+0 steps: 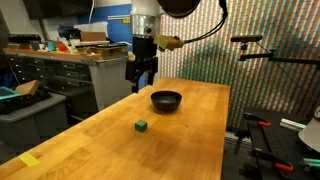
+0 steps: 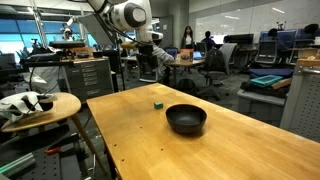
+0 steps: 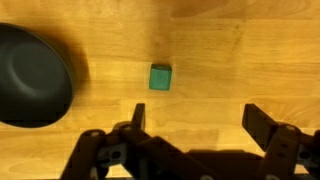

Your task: Put the green block in the black bowl

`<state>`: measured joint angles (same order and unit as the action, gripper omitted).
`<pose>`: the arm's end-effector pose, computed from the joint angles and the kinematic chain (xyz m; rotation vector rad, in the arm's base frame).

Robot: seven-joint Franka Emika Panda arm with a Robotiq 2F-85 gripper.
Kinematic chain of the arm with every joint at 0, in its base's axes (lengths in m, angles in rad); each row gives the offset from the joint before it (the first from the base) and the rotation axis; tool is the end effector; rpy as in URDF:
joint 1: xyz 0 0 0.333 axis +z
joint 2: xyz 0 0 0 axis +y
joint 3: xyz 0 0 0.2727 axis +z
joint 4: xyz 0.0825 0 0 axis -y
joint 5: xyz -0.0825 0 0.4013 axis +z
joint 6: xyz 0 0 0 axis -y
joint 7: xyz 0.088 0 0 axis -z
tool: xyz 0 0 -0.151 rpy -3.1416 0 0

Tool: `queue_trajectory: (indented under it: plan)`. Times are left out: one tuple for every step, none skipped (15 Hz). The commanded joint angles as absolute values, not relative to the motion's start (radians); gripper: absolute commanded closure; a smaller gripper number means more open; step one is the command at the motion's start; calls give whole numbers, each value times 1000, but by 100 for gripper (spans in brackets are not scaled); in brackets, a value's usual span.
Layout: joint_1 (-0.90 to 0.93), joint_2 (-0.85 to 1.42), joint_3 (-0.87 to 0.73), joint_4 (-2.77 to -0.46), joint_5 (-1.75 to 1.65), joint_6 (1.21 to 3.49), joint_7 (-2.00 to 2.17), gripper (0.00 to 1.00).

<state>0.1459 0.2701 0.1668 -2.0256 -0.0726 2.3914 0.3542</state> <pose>0.5808 0.1858 0.2298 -3.1128 -0.0015 -0.1517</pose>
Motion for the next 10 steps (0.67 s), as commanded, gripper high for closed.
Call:
queue_trajectory:
  plan:
    - [171,346,133,-1951,-84,2380,299,0]
    - [174,361,127,-1943,-89,2384,294,0]
    - [174,377,124,-1936,-84,2386,284,0]
    - [177,391,119,-1930,-85,2388,280,0]
    - [179,405,114,-1924,-85,2392,277,0]
    - [181,419,110,-1918,-81,2397,278,0]
    - [183,434,107,-1912,-76,2402,282,0]
    - [187,448,102,-1905,-78,2406,288,0]
    - [189,463,98,-1899,-74,2415,292,0]
    - [192,477,94,-1894,-74,2431,293,0]
